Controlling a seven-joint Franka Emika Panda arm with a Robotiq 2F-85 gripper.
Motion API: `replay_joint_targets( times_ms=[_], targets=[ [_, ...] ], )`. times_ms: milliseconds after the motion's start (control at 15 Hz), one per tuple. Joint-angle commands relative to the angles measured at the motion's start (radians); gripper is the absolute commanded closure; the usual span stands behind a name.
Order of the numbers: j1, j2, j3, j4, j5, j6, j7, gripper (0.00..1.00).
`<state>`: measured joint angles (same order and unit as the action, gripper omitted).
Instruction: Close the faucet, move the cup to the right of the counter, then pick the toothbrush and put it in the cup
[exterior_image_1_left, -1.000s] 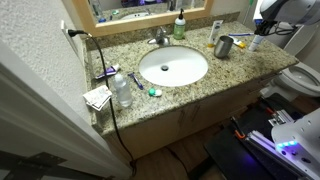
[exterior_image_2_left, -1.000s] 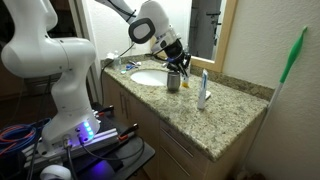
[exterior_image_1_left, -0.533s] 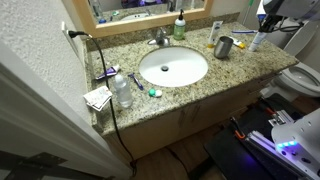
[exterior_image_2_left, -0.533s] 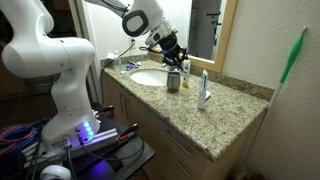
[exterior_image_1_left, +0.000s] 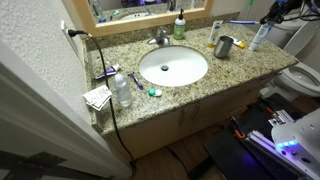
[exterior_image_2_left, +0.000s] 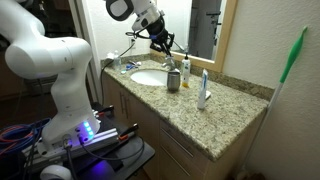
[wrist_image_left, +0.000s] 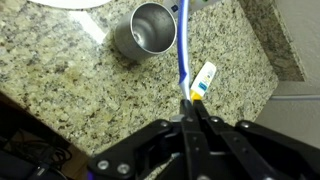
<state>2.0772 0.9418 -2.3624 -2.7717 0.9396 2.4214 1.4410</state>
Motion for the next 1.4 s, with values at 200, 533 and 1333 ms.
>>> replay_joint_targets(
  times_ms=[200,533,1333],
  targets=[
    [-0.291,0.168,0.353,0.157,-0.14,-0.21,0.256,0.99],
    [-0.334,0.213,0.404,0.219,-0.185,-0.242,0.348,0.95],
    [-0.557,0.015,0.551,0.408,-0.195,-0.273,0.237,0.99]
  ],
)
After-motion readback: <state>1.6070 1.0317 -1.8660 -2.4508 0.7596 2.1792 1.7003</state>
